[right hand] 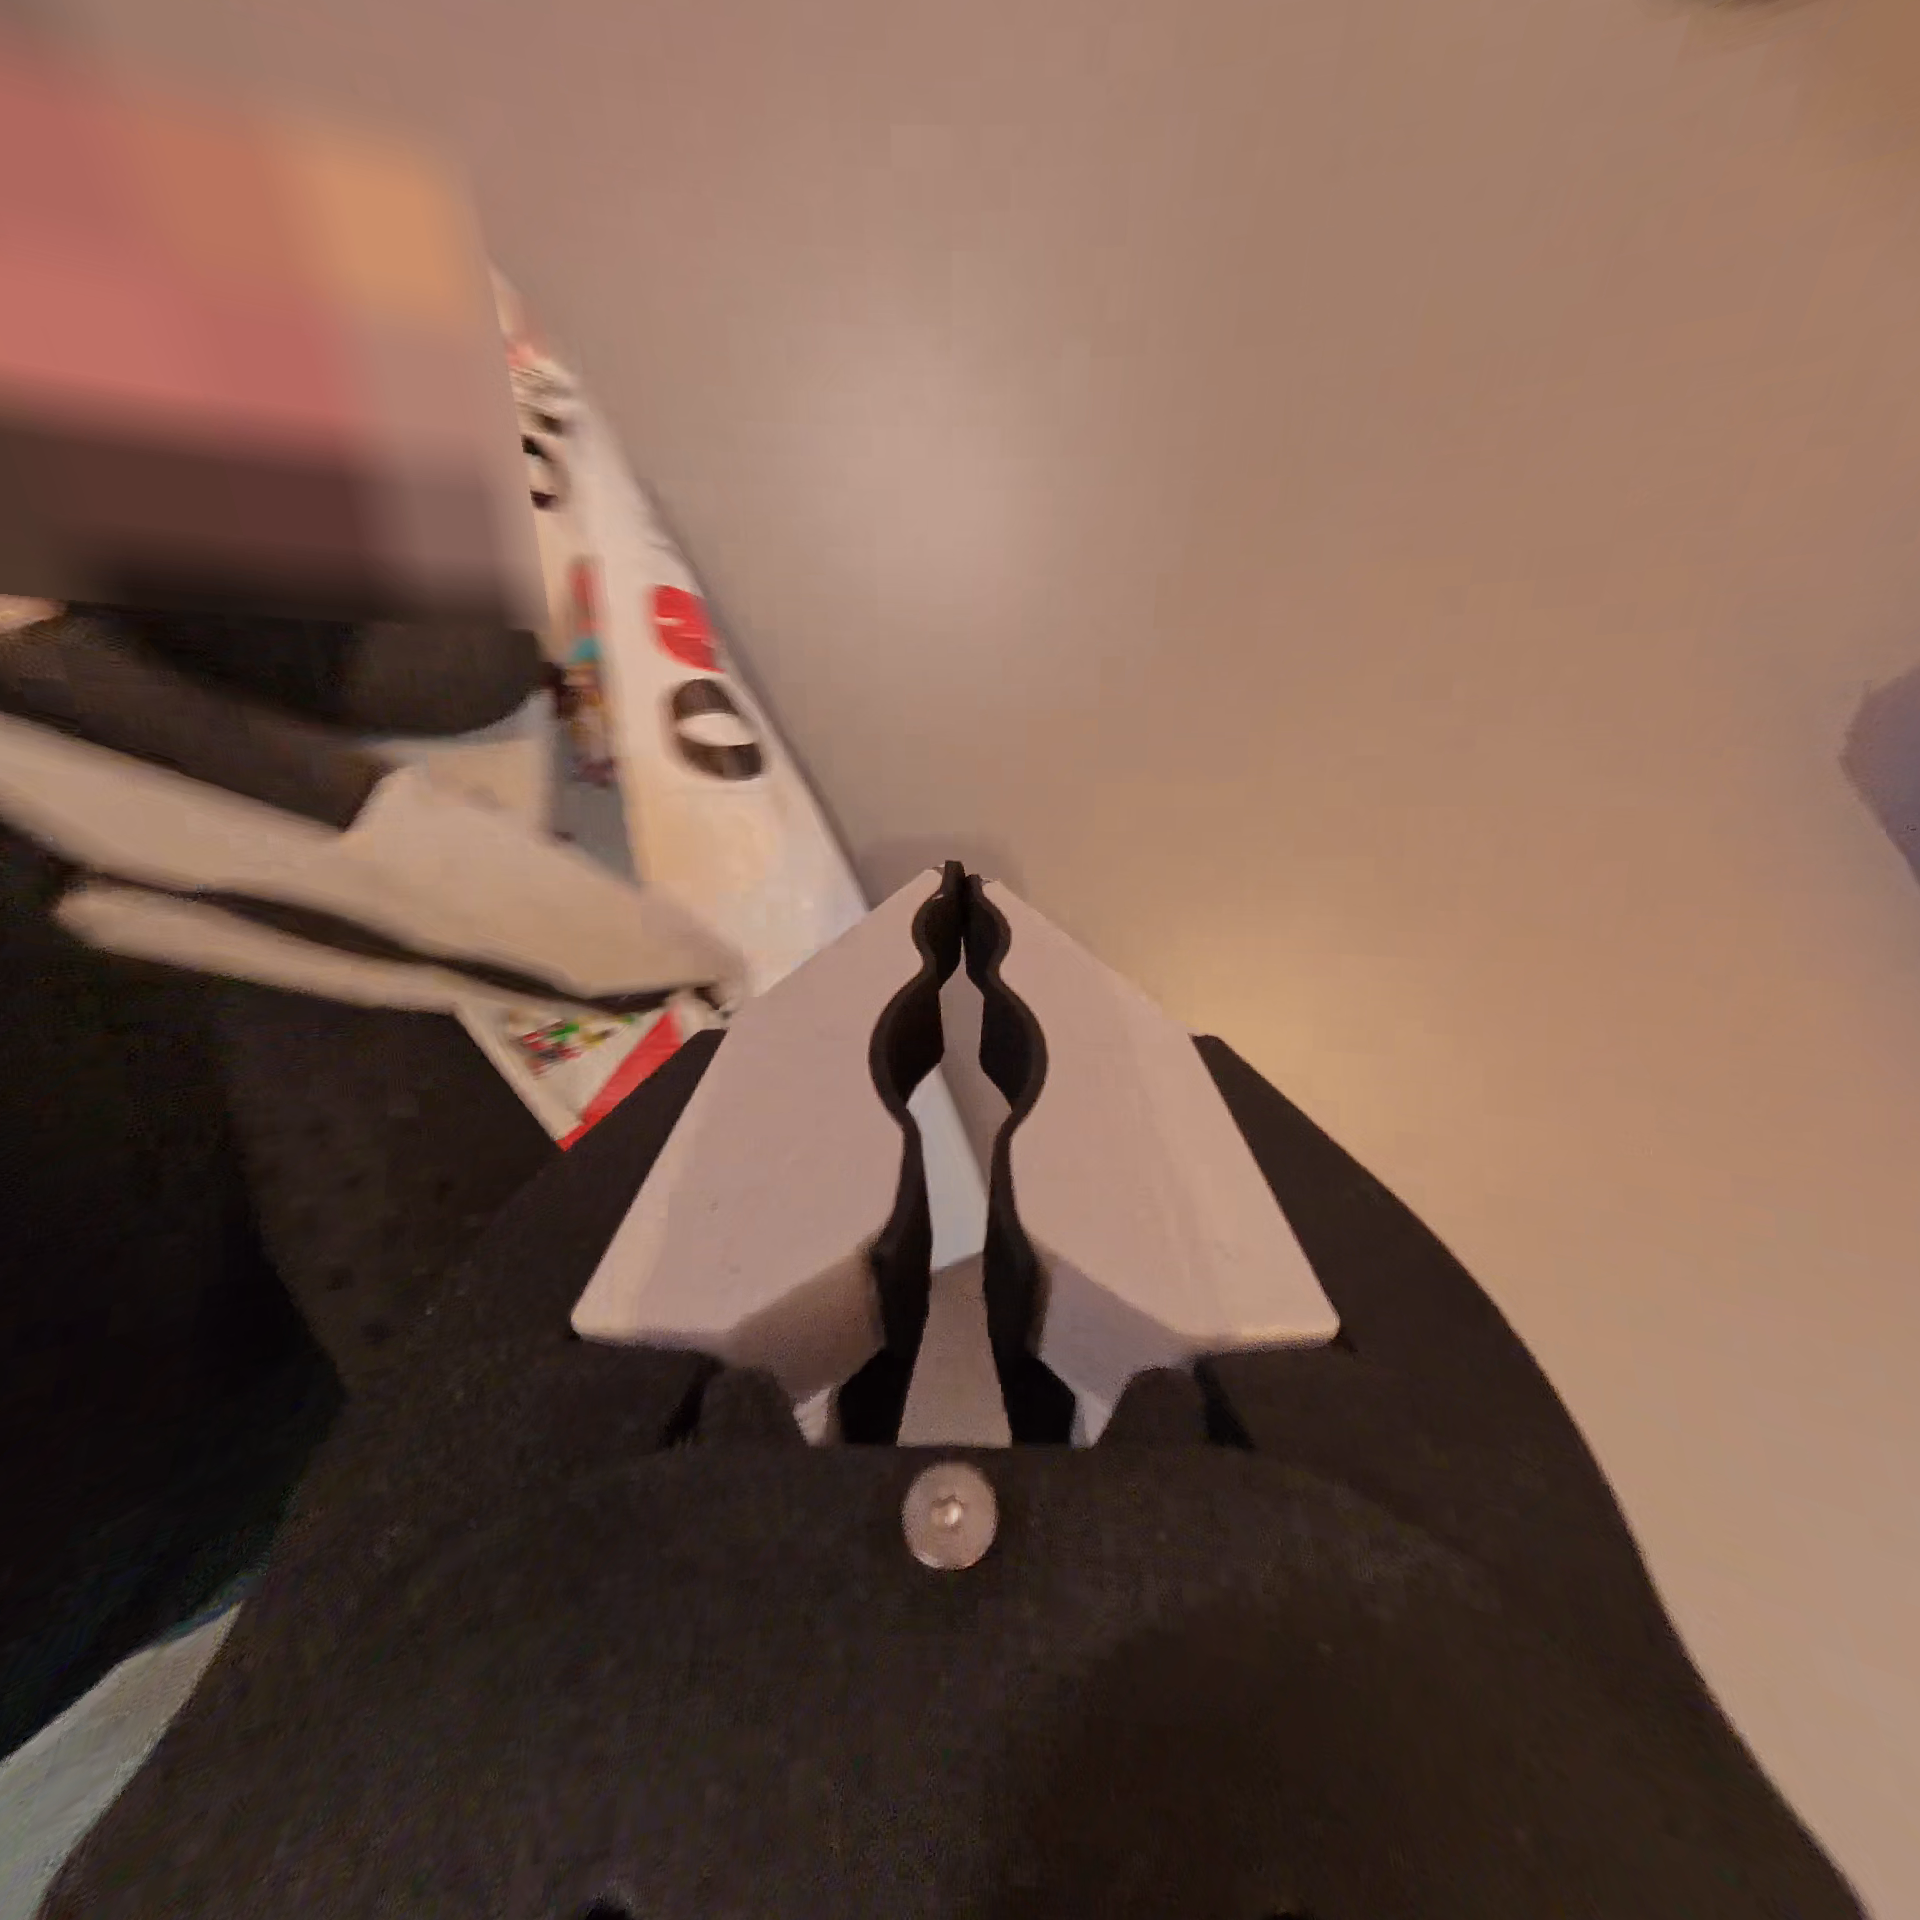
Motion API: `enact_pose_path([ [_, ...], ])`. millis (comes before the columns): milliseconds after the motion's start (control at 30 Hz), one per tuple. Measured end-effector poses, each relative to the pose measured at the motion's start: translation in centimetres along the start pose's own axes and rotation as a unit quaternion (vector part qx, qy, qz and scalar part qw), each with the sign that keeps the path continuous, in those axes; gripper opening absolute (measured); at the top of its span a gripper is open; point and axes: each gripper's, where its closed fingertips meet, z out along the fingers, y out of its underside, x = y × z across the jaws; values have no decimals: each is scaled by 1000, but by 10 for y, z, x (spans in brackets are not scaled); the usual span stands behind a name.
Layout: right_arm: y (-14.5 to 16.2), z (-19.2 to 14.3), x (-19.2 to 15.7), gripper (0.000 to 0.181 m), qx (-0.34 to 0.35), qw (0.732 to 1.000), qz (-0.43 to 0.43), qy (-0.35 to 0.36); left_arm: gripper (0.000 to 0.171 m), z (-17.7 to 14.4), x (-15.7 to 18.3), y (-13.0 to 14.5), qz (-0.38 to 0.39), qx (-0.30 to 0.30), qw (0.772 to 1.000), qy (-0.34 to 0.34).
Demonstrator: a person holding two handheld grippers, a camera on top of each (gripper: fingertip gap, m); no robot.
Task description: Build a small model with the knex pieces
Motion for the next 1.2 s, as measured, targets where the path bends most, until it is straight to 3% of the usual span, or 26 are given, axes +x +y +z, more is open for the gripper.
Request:
enact_pose_path([
  [100,-7,-17,-22,0,14,998,-10,-62,0,-5,5,-1,14,7,1000,3],
  [233,4,-26,-47,4,-35,993,-43,-106,0,-9,7,6,2,4,1000,-4],
  [400,17,-16,-55,10,-66,992,-69,-85,0,-12,8,5,9,6,1000,-17],
  [733,22,-1,-58,0,-66,993,-75,-63,0,-13,12,5,24,0,1000,-19],
  [867,15,-6,-48,0,-38,997,-38,-59,3,-21,1,-7,-6,32,998,-45],
  [1100,11,-7,-50,0,-12,993,28,-113,14,-14,-6,-4,-26,9,997,-76],
  [1200,11,-7,-50,0,-10,991,49,-121,6,-14,-8,-5,-26,5,996,-85],
])
